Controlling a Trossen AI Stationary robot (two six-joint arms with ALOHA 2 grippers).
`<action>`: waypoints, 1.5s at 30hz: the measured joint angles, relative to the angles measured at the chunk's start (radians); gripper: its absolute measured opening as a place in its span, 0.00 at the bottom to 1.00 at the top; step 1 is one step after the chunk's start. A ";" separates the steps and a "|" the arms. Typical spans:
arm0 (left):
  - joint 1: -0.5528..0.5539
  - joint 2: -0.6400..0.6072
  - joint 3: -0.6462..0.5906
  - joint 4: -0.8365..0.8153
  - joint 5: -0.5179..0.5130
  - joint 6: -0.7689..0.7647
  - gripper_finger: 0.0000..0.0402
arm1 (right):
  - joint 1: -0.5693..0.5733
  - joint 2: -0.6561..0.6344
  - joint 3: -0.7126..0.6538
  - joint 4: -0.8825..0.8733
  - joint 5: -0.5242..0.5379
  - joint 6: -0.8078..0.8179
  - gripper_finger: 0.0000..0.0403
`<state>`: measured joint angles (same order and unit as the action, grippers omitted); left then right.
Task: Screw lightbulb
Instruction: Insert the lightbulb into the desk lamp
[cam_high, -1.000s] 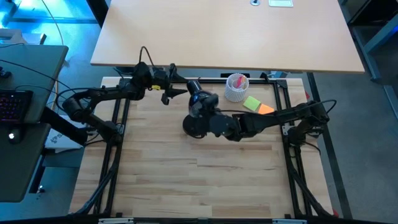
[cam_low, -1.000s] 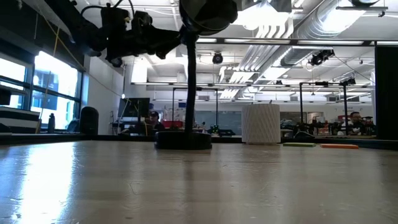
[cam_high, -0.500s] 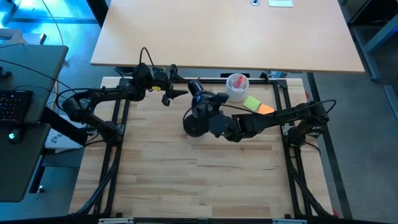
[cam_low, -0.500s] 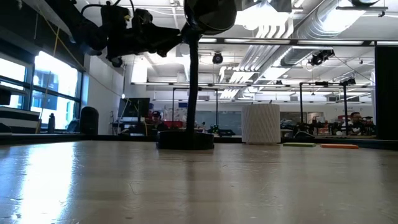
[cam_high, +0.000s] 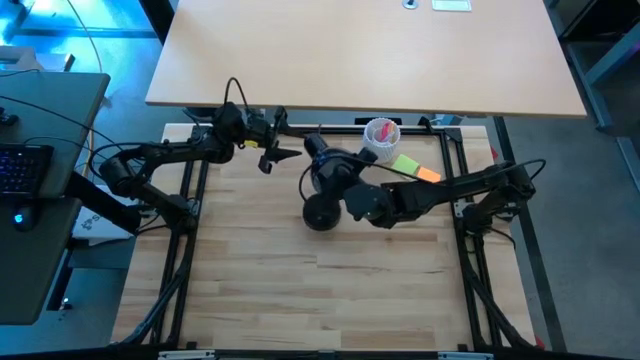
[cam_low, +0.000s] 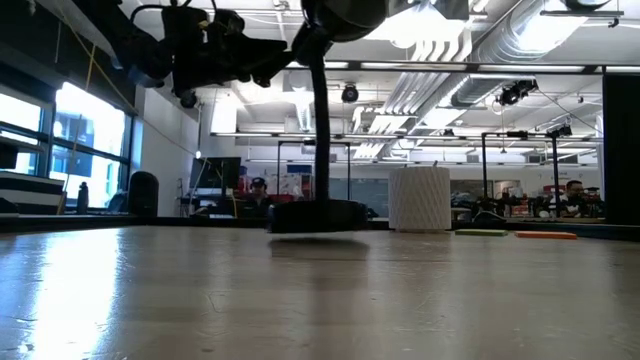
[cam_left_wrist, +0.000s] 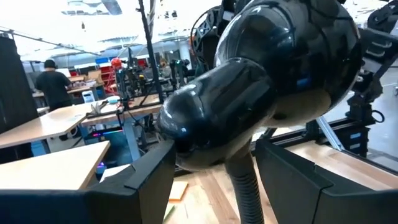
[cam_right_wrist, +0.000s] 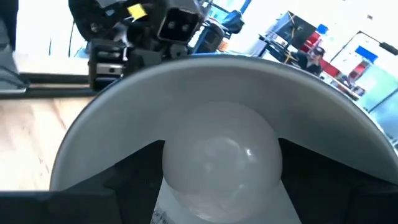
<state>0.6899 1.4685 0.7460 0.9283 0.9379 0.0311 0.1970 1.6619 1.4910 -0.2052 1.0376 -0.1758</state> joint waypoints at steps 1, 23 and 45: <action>0.000 0.000 0.000 0.000 0.000 0.000 0.54 | 0.000 0.000 0.000 -0.002 -0.002 -0.012 0.73; -0.013 0.000 0.000 -0.034 -0.030 0.013 0.54 | 0.067 -0.002 0.001 -0.159 0.007 -0.207 0.73; -0.062 0.002 0.000 -0.071 -0.066 0.129 0.54 | 0.045 -0.001 0.001 -0.157 0.017 0.548 0.73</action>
<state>0.6275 1.4700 0.7460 0.8574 0.8721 0.1599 0.2424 1.6608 1.4918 -0.3626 1.0546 0.3718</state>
